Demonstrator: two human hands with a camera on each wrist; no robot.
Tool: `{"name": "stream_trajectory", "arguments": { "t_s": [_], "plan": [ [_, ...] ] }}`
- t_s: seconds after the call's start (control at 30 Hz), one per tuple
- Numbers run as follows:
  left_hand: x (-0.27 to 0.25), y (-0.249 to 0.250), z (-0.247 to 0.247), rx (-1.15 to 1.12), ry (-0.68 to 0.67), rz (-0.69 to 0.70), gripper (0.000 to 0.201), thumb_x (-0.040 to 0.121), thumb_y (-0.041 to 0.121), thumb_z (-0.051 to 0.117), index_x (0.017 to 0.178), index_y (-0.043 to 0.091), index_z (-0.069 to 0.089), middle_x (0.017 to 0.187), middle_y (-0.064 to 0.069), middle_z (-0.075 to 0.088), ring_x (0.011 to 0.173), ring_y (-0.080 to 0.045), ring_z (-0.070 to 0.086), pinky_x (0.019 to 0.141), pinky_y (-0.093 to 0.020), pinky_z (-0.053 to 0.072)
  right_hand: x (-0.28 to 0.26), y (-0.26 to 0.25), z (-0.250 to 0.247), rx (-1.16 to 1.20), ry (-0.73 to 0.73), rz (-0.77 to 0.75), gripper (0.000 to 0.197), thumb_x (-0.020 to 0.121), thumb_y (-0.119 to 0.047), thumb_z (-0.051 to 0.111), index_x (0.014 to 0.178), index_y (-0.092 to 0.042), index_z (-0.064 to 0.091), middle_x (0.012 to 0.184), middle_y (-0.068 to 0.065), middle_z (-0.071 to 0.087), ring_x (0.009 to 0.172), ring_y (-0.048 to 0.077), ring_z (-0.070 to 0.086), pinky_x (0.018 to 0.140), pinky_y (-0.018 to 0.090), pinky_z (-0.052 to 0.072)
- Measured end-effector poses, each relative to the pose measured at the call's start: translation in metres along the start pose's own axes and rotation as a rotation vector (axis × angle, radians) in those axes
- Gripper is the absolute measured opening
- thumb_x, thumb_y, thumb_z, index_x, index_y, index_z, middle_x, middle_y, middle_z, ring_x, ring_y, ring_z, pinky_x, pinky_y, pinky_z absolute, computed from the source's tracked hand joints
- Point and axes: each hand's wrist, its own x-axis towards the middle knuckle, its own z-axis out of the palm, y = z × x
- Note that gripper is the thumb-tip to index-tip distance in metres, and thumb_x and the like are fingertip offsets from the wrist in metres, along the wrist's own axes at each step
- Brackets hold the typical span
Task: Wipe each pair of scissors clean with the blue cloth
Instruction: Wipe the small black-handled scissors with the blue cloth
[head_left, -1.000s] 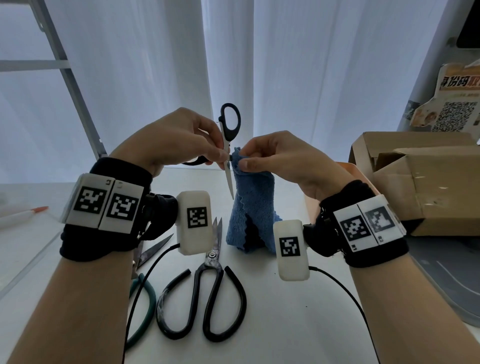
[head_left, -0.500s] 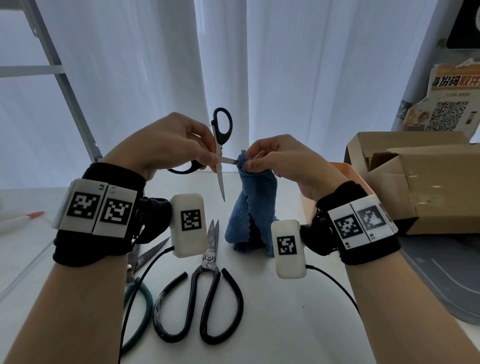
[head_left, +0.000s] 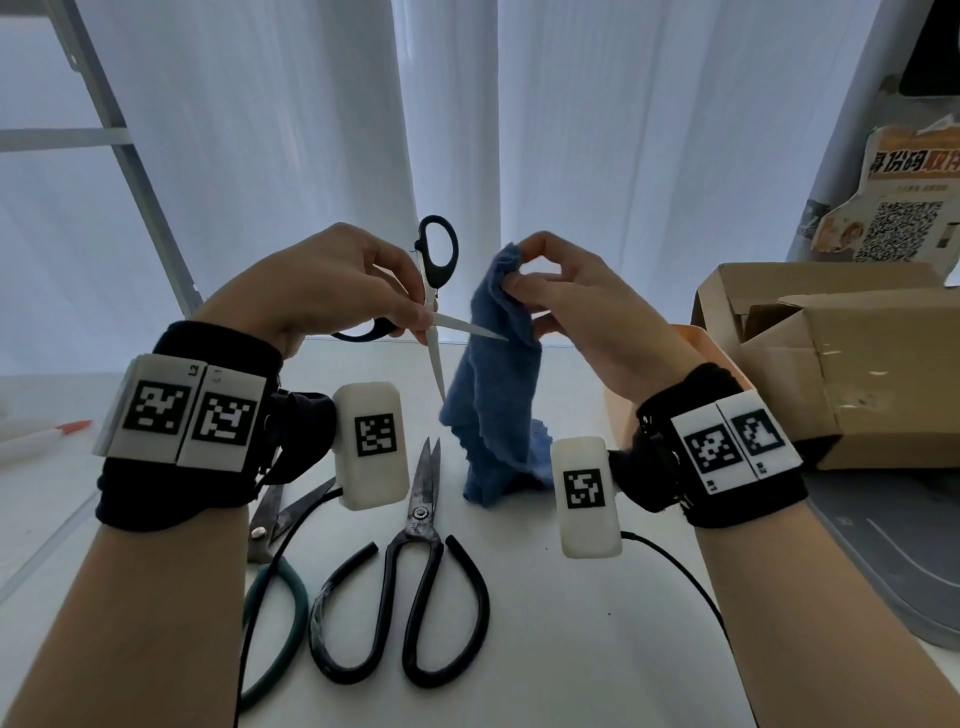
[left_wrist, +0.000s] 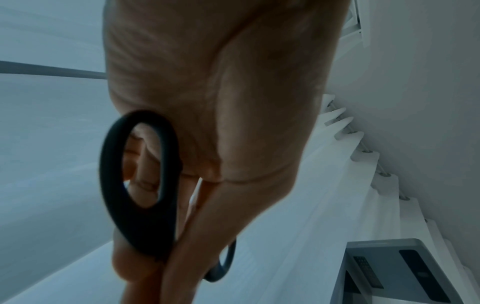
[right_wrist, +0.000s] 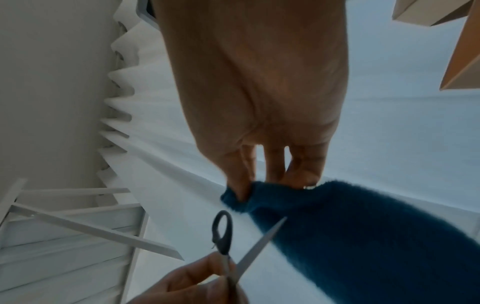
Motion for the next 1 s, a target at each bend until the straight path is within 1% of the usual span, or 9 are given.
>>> {"name": "stream_trajectory", "arguments": {
  "t_s": [0.1,0.17,0.3,0.43,0.6,0.67,0.8,0.9,1.0],
  "plan": [
    [0.001,0.000,0.000,-0.007,0.009,0.002,0.011,0.082,0.012,0.078,0.086,0.006,0.070,0.077,-0.002,0.077,0.068,-0.009,0.060,0.072,-0.024,0.041,-0.004,-0.006,0.005,-0.055,-0.152,-0.027,0.008,0.096,-0.014,0.060,0.097,-0.014,0.068,0.084,-0.002,0.065,0.080,0.012,0.057,0.072,0.027,0.045],
    [0.001,0.000,0.001,-0.012,0.008,0.006,0.012,0.081,0.012,0.079,0.086,0.005,0.071,0.075,-0.002,0.077,0.069,-0.010,0.059,0.072,-0.024,0.042,-0.006,-0.006,0.008,-0.106,-0.159,-0.033,0.010,0.094,-0.018,0.064,0.095,-0.012,0.073,0.083,-0.004,0.067,0.081,0.008,0.057,0.072,0.025,0.045],
    [0.001,0.002,0.003,0.001,0.003,0.018,0.011,0.081,0.012,0.079,0.086,0.006,0.071,0.079,-0.009,0.076,0.071,-0.013,0.059,0.070,-0.026,0.042,-0.005,-0.004,0.015,-0.147,-0.157,-0.035,0.014,0.084,-0.024,0.078,0.093,-0.014,0.075,0.090,0.008,0.071,0.081,0.009,0.062,0.074,0.024,0.048],
    [0.002,0.004,0.005,0.003,-0.005,0.021,0.009,0.080,0.012,0.079,0.085,0.007,0.072,0.084,-0.012,0.076,0.073,-0.014,0.060,0.070,-0.026,0.042,-0.005,-0.004,0.021,-0.205,-0.140,-0.056,0.014,0.083,-0.020,0.079,0.094,-0.011,0.076,0.093,0.019,0.068,0.077,0.012,0.056,0.079,0.029,0.047],
    [0.003,0.004,0.008,0.028,-0.036,0.028,0.007,0.081,0.011,0.077,0.081,0.008,0.070,0.079,-0.009,0.076,0.069,-0.012,0.058,0.072,-0.026,0.042,-0.003,-0.004,0.019,-0.316,-0.151,-0.031,0.008,0.091,-0.010,0.067,0.093,-0.014,0.075,0.080,-0.001,0.066,0.076,0.008,0.055,0.081,0.027,0.045],
    [0.003,0.004,0.009,0.031,-0.026,0.028,0.007,0.082,0.010,0.076,0.080,0.009,0.070,0.081,-0.012,0.075,0.069,-0.013,0.057,0.066,-0.022,0.042,-0.003,-0.004,0.019,-0.346,-0.161,-0.022,0.005,0.091,-0.017,0.070,0.091,-0.012,0.072,0.079,-0.004,0.062,0.075,0.008,0.053,0.078,0.026,0.042],
    [0.004,0.004,0.008,0.022,0.003,0.034,0.005,0.083,0.011,0.076,0.082,0.009,0.071,0.083,-0.012,0.075,0.068,-0.011,0.057,0.062,-0.020,0.041,-0.003,-0.001,0.022,-0.317,-0.100,-0.017,0.023,0.085,-0.031,0.076,0.083,-0.009,0.071,0.065,-0.011,0.057,0.062,0.000,0.048,0.064,0.020,0.037],
    [0.006,0.002,0.010,0.036,0.000,0.035,0.004,0.083,0.009,0.075,0.083,0.008,0.071,0.074,-0.005,0.075,0.064,-0.007,0.059,0.064,-0.020,0.044,-0.001,-0.001,0.024,-0.295,-0.101,-0.010,0.013,0.088,-0.024,0.073,0.083,-0.012,0.074,0.069,-0.006,0.061,0.069,0.005,0.052,0.071,0.022,0.040],
    [0.007,0.002,0.011,0.038,-0.017,0.039,0.004,0.082,0.007,0.075,0.082,0.007,0.071,0.077,-0.006,0.076,0.066,-0.009,0.060,0.069,-0.022,0.047,-0.003,-0.002,0.023,-0.306,-0.150,-0.015,0.006,0.089,-0.016,0.071,0.084,-0.013,0.073,0.070,-0.004,0.058,0.068,0.006,0.050,0.071,0.022,0.039]
  ]
}}
